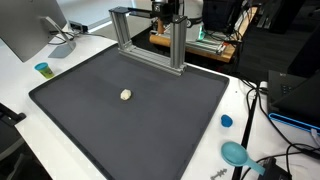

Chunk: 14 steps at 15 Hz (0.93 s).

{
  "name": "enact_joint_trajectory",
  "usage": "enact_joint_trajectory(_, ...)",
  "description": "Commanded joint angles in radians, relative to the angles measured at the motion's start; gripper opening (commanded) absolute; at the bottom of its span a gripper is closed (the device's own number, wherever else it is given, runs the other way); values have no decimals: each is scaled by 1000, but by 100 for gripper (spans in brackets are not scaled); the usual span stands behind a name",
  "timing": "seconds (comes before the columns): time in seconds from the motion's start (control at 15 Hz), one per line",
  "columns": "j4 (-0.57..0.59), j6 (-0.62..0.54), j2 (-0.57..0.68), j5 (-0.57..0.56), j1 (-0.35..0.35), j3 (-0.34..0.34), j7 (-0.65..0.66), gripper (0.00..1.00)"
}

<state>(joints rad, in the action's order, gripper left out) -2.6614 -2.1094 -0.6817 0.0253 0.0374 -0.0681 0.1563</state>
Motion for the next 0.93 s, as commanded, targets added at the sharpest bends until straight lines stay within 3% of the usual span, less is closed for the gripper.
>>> enact_joint_trajectory(0.0, -19, -25, 17, -4, 2, 39, -41, 100)
enact_joint_trajectory(0.4, -50, -18, -12, -1, -12, 51, -74, 97)
enact_joint_trajectory(0.87, -85, -27, -71, -9, -16, 54, -128, 84)
